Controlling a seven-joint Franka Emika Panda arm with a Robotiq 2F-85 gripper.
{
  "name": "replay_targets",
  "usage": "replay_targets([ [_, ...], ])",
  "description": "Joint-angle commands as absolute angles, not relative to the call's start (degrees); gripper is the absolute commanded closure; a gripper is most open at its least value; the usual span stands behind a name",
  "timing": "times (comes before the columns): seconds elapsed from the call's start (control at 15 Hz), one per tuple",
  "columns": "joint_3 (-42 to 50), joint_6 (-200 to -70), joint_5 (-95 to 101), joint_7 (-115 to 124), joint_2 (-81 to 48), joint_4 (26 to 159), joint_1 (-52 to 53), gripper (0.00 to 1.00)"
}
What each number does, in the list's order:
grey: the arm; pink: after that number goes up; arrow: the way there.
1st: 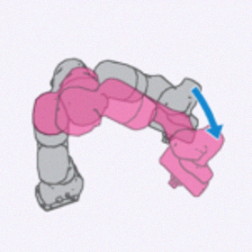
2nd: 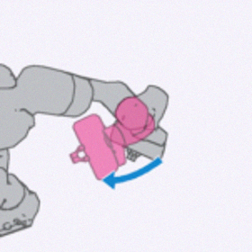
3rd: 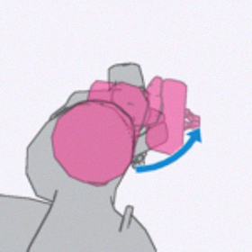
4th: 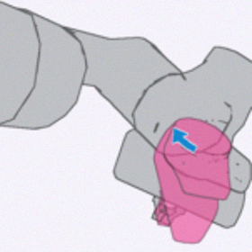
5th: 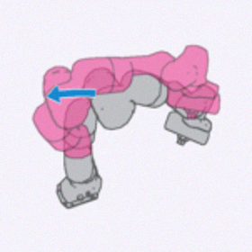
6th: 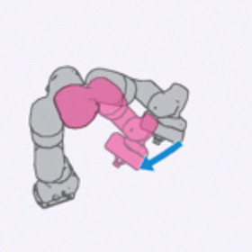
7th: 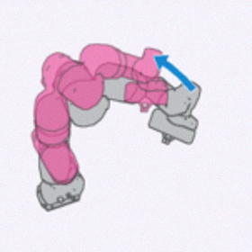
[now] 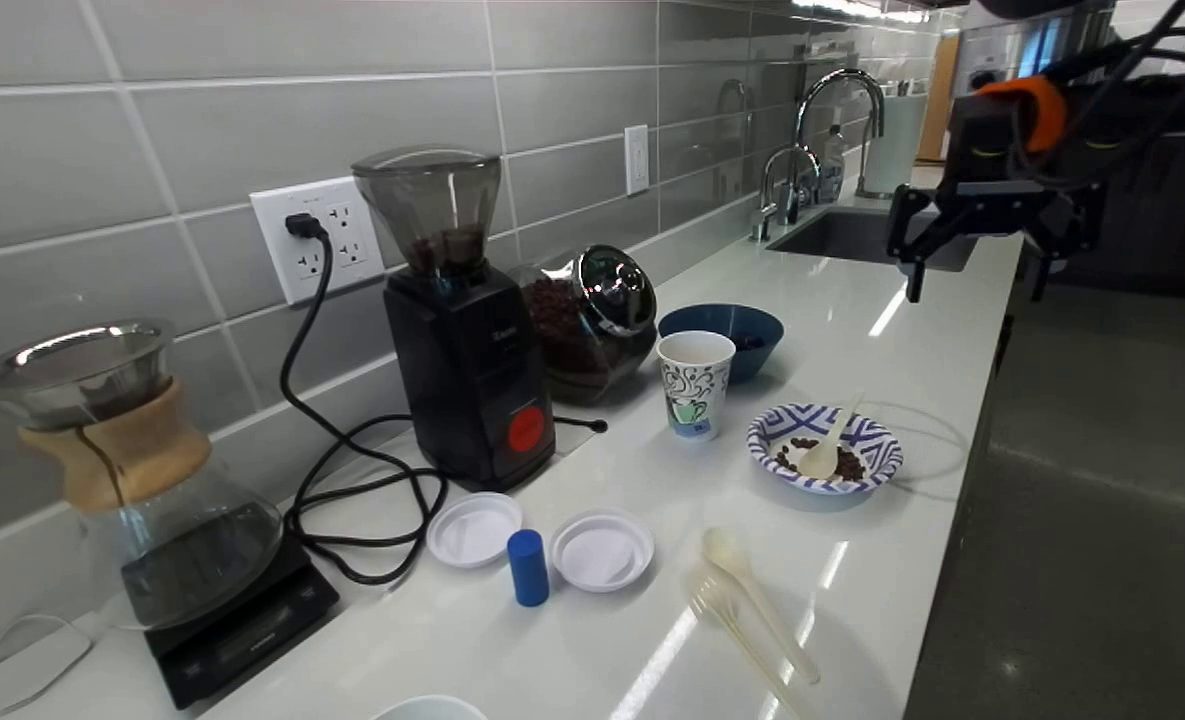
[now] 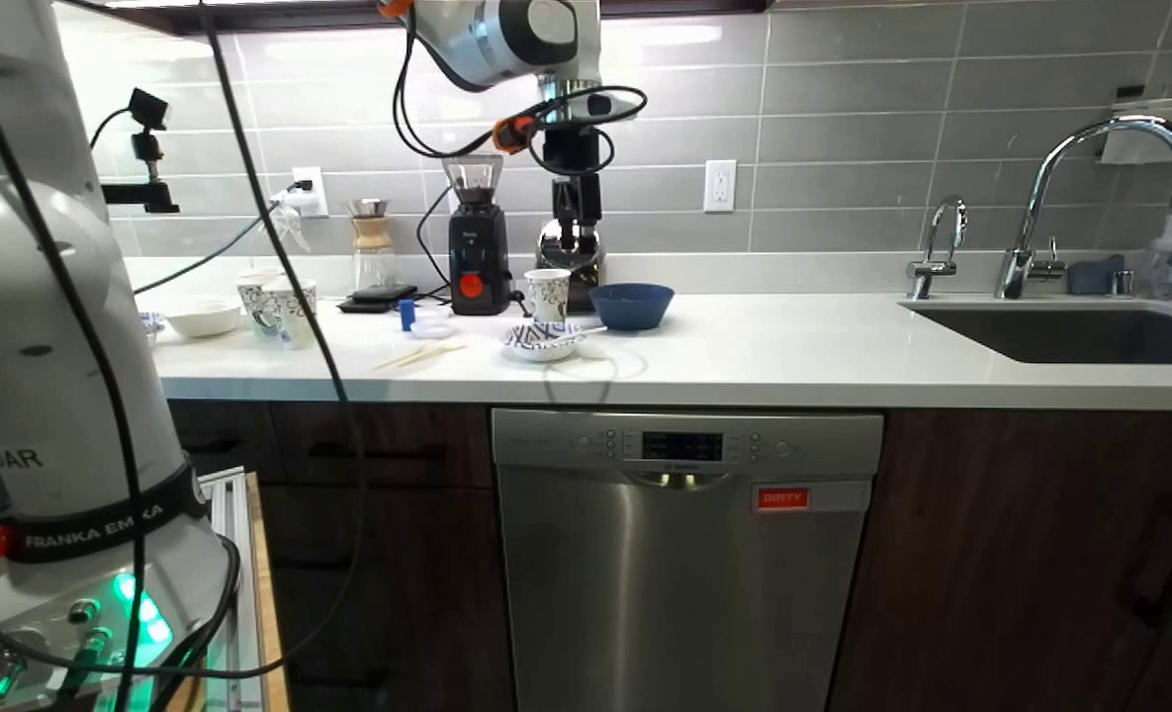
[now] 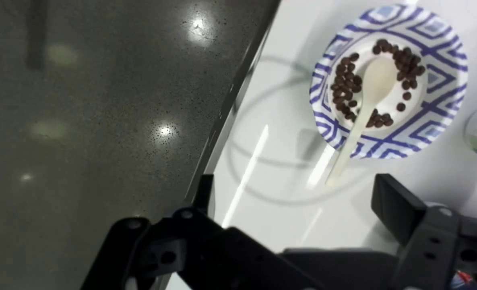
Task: Put some of the bowl's contents into the cup
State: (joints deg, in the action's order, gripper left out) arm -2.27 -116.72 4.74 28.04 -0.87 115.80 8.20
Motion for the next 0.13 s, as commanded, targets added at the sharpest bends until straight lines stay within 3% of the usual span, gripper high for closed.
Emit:
replay_targets([
  [0.0,-3.4,-116.6,4.7,25.7,1.2,117.6,6.8,0.00],
  [0.07,-3.5,-116.7,4.7,24.4,2.9,119.1,6.5,0.00],
])
